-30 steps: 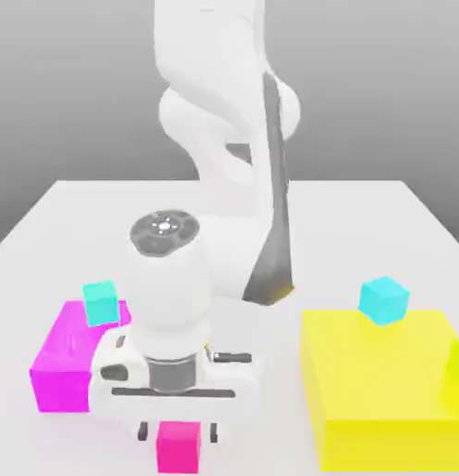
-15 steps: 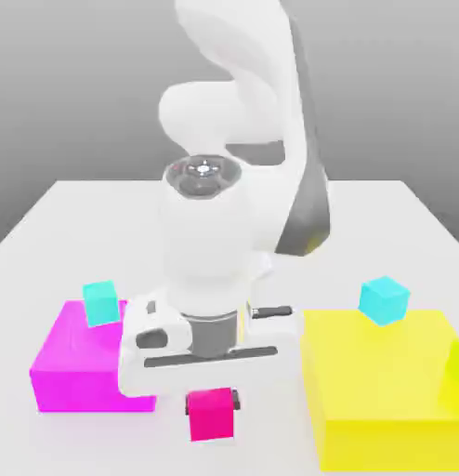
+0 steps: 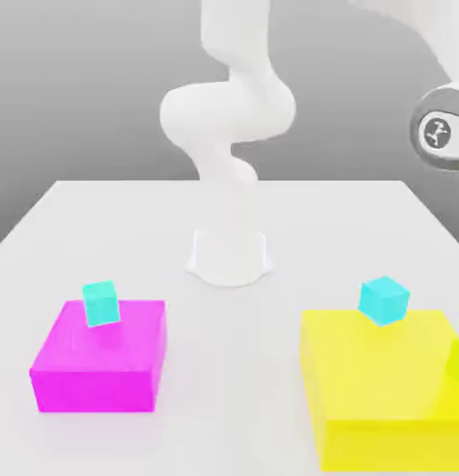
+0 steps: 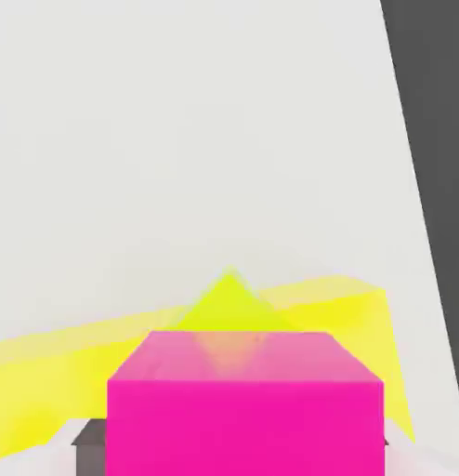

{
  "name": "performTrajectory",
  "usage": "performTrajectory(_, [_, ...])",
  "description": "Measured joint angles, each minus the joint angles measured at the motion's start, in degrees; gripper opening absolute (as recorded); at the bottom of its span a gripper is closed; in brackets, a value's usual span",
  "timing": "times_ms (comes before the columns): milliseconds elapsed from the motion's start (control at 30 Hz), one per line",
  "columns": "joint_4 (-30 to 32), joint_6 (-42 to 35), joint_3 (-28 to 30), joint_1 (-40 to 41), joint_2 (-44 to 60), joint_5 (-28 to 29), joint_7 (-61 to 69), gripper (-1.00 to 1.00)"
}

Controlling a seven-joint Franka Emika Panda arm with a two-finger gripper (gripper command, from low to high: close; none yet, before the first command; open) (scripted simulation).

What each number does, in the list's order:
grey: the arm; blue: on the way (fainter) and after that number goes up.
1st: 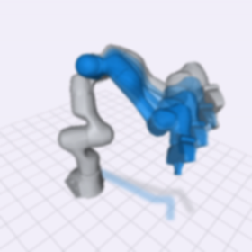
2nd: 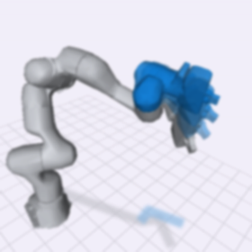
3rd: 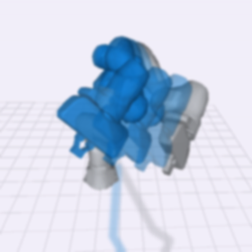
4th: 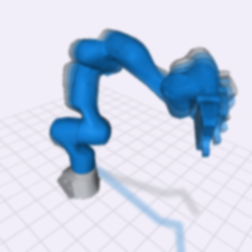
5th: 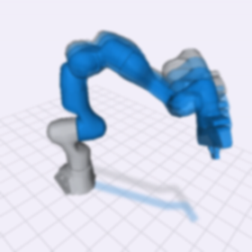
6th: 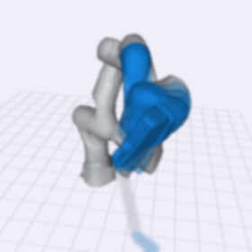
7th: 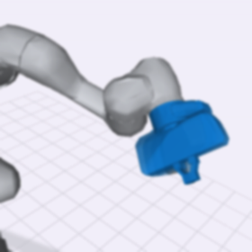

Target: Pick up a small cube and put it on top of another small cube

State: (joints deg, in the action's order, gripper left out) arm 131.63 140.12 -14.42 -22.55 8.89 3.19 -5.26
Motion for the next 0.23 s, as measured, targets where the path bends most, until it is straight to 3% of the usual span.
performTrajectory(133, [0.1,0.6,0.0,-0.1,0.5,0.3,-0.1,1.0])
performTrajectory(233, [-1.2,-4.1,-0.2,0.0,-3.1,-1.1,1.0,1.0])
